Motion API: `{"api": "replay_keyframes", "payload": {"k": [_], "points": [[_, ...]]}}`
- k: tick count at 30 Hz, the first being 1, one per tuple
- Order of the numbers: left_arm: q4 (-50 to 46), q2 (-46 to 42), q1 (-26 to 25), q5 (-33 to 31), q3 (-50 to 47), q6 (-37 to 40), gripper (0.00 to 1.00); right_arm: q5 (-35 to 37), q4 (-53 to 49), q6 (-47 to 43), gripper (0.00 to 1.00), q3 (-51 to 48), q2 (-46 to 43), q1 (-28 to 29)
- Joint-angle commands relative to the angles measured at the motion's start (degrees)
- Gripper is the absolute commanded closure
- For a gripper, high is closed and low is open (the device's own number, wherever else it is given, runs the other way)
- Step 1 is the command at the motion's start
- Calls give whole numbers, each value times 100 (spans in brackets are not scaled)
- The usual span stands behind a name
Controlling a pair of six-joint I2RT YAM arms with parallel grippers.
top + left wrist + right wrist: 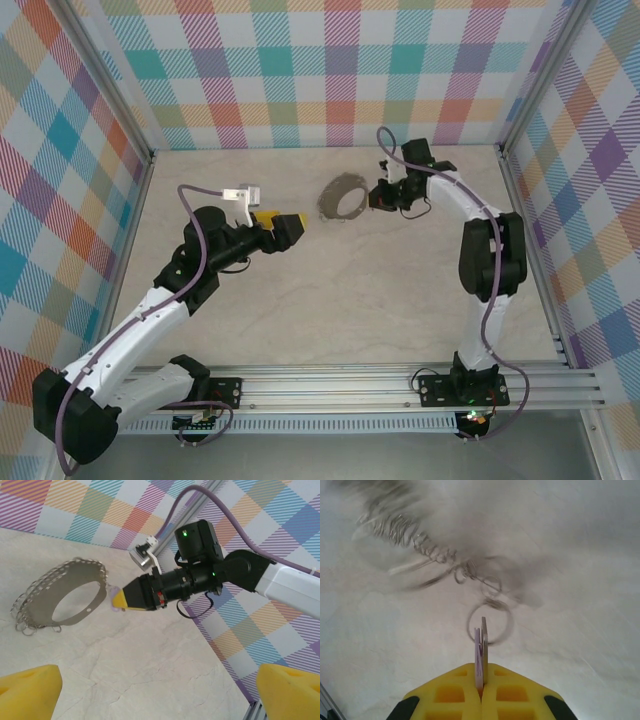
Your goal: Put the keys on the keyring
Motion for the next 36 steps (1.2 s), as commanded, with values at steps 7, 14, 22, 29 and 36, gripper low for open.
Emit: {"api": "replay_keyframes", "payload": {"k": [7, 14, 22, 29, 36], "points": [[212, 8, 64, 168, -35, -171, 1, -57, 758, 161, 100, -1429, -858, -40], [197, -30, 68, 196, -107, -224, 1, -281, 1458, 533, 100, -2578, -1234, -40], [85, -102, 63, 178, -194, -217, 0, -512, 2220, 1006, 100, -3561, -1509, -7], [-1, -76, 67, 152, -229, -179, 0, -468, 2646, 1263, 100, -4176, -1716, 308], [-50, -41, 63, 158, -281, -161, 0, -312, 3055, 1753, 80, -4727, -2149, 990]]}}
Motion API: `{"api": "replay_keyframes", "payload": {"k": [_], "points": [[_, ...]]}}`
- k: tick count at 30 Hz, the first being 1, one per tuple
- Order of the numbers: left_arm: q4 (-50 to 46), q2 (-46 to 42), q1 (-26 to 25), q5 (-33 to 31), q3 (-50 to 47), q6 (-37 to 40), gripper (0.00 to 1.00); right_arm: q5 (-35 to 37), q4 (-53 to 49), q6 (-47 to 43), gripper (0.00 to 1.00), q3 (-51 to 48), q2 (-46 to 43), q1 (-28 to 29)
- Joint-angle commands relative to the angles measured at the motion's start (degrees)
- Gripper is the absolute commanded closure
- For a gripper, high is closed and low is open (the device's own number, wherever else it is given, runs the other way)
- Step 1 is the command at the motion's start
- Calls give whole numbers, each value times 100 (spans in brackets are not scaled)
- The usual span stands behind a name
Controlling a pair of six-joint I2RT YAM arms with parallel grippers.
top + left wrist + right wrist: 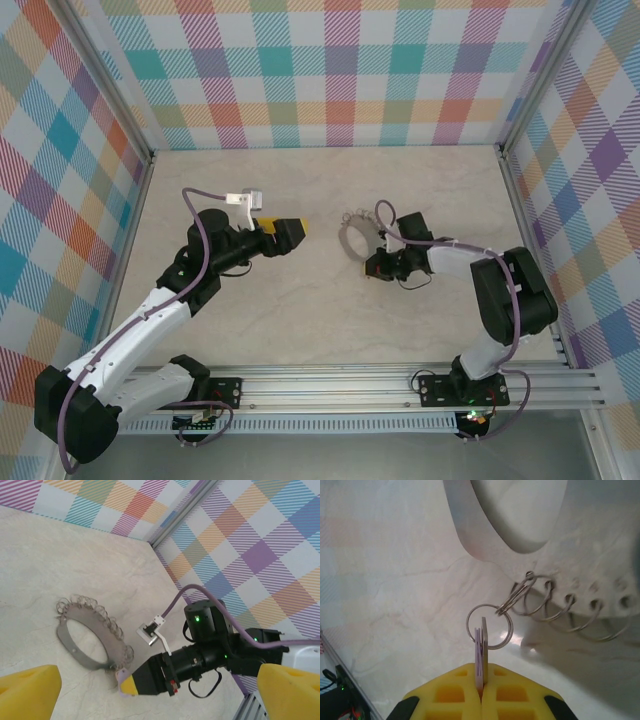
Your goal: Put the keys on the keyring
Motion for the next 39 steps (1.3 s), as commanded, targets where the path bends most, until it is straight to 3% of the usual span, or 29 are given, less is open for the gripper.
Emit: {"api": "replay_keyframes", "payload": {"k": [1, 5, 11, 15, 20, 23, 26, 28, 30, 35, 39], "points": [[-59, -61, 64, 36, -99, 22, 0, -32, 352, 349, 68, -207, -350, 279], [-170, -132, 63, 60, -109, 65, 0, -60, 218, 526, 40, -472, -1145, 432], [-496, -442, 65, 27, -22, 228, 0, 390, -1106, 287, 1, -346, -3039, 410], [-787, -697, 64, -211, -9, 431, 0, 1238, -2148, -60, 0, 99, -3960, 310], [-1243, -1174, 63, -2003, -229, 956, 0, 4041, -2533, -110, 0, 323, -4694, 292], [-987, -1528, 65, -3176, -693, 1189, 0, 5830, -1783, -416, 0, -49, -4978, 292], [-815, -1729, 79, -4069, -1074, 1617, 0, 7124, 78, -1140, 0, -949, -5002, 162], [-585, -1777, 178, -4471, -1368, 1863, 0, 7174, 1286, -1630, 0, -1502, -4847, -136], [-168, -1775, 424, -4639, -1685, 2108, 0, 7176, 1541, -1758, 0, -1646, -4427, -422], [903, -1408, 1356, -4075, -2287, 2817, 0, 6783, 1855, -1527, 0, -1664, -3365, -926], [1576, -813, 2063, -3648, -2616, 2605, 0, 6355, 2996, -1931, 0, -1797, -2513, -1033]]}}
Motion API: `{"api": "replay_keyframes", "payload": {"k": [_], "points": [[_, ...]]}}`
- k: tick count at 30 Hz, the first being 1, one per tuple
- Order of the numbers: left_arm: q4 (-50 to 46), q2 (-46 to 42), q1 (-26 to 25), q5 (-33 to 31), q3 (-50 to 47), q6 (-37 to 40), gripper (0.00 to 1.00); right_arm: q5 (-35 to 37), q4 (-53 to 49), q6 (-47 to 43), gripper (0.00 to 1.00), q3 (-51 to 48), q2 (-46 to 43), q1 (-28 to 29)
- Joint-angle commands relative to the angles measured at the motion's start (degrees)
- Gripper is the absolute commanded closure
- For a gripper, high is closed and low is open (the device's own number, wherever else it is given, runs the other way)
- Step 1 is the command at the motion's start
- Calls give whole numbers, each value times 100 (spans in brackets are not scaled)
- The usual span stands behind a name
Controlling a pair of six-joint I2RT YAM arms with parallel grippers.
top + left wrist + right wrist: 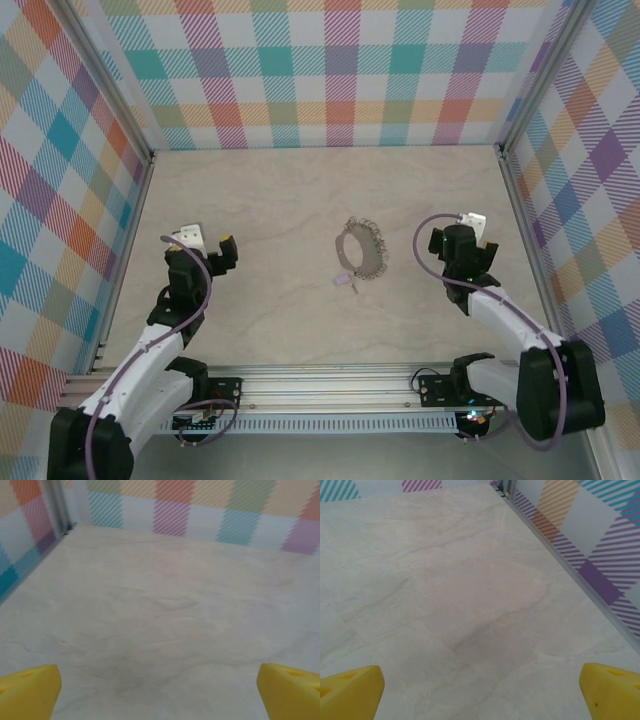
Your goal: Put the keys on the keyring
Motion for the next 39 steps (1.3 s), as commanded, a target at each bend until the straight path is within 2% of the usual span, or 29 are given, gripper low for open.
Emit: {"api": "replay_keyframes", "payload": {"k": [1, 4, 6, 9, 11, 13, 14, 15, 16, 18, 19, 21, 25, 39], "points": [[1209, 478, 426, 416, -257, 170, 0, -362, 1595, -483, 0, -187, 580, -78], [2059, 1341, 564, 592, -295, 375, 0, -884, 2800, -713, 0, -499, 1226, -226], [2599, 1966, 586, 742, -322, 581, 0, -1315, 3220, -993, 0, -584, 1348, -294], [3609, 2895, 627, 924, -432, 647, 0, -1936, 4708, -1076, 0, -1070, 1869, -536], [4221, 3436, 656, 1123, -438, 592, 0, -2391, 4468, -1151, 0, -940, 1953, -604], [4627, 3986, 656, 1267, -413, 636, 0, -2675, 5158, -1087, 0, -1057, 2371, -774], [4844, 4197, 657, 1336, -436, 668, 0, -2727, 5000, -1110, 0, -1002, 2354, -778], [4882, 4287, 654, 1364, -353, 686, 0, -2968, 4376, -1153, 0, -820, 2200, -787], [4286, 4199, 656, 1413, -145, 702, 0, -3130, 4396, -1228, 0, -741, 2307, -796], [3809, 4292, 655, 1705, 183, 854, 0, -3173, 4025, -1090, 0, -591, 2267, -902], [3468, 4304, 670, 1648, 342, 789, 0, -3209, 3925, -942, 0, -499, 2301, -1029], [3377, 4327, 761, 1597, 407, 663, 0, -3407, 3851, -859, 0, -486, 2284, -1157], [3384, 4337, 758, 1583, 412, 667, 0, -3131, 4029, -938, 0, -589, 2253, -1027], [3382, 4346, 772, 1618, 418, 647, 0, -3362, 3839, -942, 0, -474, 2290, -1072]]}}
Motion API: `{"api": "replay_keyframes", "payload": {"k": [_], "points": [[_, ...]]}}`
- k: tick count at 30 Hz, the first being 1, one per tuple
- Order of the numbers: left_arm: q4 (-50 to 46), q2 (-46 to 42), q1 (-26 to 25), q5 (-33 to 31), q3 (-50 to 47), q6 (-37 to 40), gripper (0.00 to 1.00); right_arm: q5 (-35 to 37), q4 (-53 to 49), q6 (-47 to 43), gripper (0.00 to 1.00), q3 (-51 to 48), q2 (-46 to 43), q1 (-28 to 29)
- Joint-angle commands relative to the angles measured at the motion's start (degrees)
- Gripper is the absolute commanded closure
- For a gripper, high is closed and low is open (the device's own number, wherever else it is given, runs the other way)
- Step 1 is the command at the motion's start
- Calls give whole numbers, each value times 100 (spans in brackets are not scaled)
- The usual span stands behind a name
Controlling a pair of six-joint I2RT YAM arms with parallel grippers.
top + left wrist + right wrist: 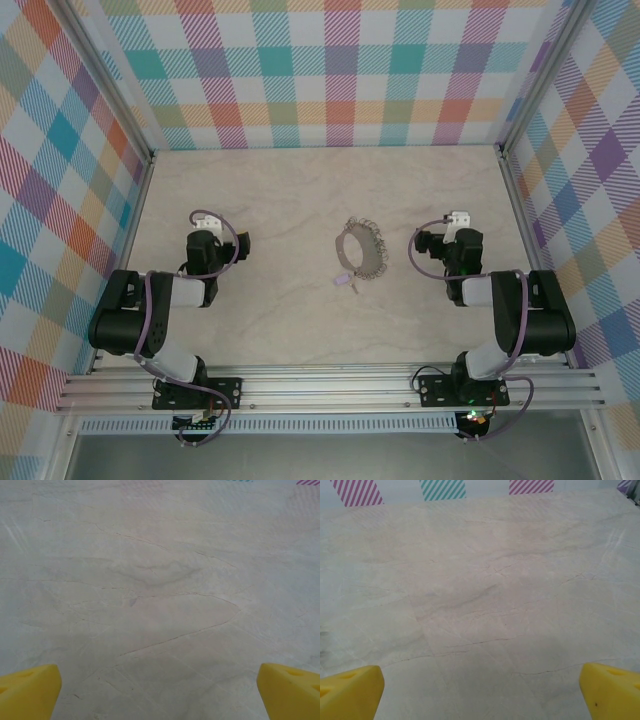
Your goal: Put the keys on the keyring
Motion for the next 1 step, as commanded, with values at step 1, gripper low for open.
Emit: {"api": "replay_keyframes", "payload": {"k": [1], "points": [[1, 20, 88, 75, 36, 7, 0, -156, 55, 13, 0, 49, -30, -27]]}}
